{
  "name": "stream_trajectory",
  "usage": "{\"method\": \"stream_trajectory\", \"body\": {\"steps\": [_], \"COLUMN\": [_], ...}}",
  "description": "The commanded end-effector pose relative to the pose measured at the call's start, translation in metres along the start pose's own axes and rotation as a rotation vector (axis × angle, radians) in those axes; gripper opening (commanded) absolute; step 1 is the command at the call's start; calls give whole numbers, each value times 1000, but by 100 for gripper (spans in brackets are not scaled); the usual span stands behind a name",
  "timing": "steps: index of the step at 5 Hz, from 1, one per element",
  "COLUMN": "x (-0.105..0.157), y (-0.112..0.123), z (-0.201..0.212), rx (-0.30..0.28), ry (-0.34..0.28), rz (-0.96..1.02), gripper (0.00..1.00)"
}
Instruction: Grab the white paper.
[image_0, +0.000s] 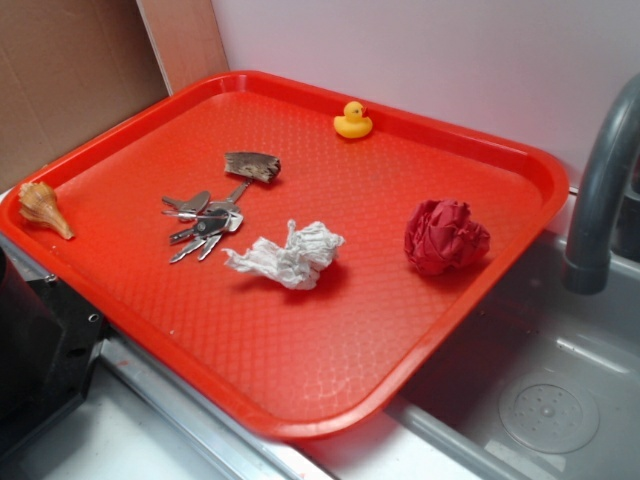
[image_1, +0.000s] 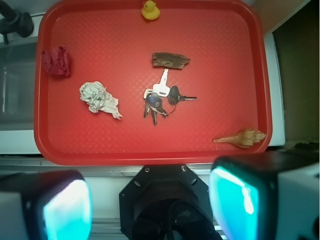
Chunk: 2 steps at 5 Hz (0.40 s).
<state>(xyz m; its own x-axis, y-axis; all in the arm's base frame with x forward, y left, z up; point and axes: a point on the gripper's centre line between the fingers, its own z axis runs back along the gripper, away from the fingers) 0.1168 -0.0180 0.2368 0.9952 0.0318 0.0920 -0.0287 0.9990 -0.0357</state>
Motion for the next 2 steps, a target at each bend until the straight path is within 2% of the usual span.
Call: {"method": "stream_trajectory", "body": {"steps": [1,2], "x": [0,17], "y": [0,-21], "z": [0,-34], "rx": [0,-65], "ry": [0,-62], "rz": [0,-248], "gripper": [100,100]}}
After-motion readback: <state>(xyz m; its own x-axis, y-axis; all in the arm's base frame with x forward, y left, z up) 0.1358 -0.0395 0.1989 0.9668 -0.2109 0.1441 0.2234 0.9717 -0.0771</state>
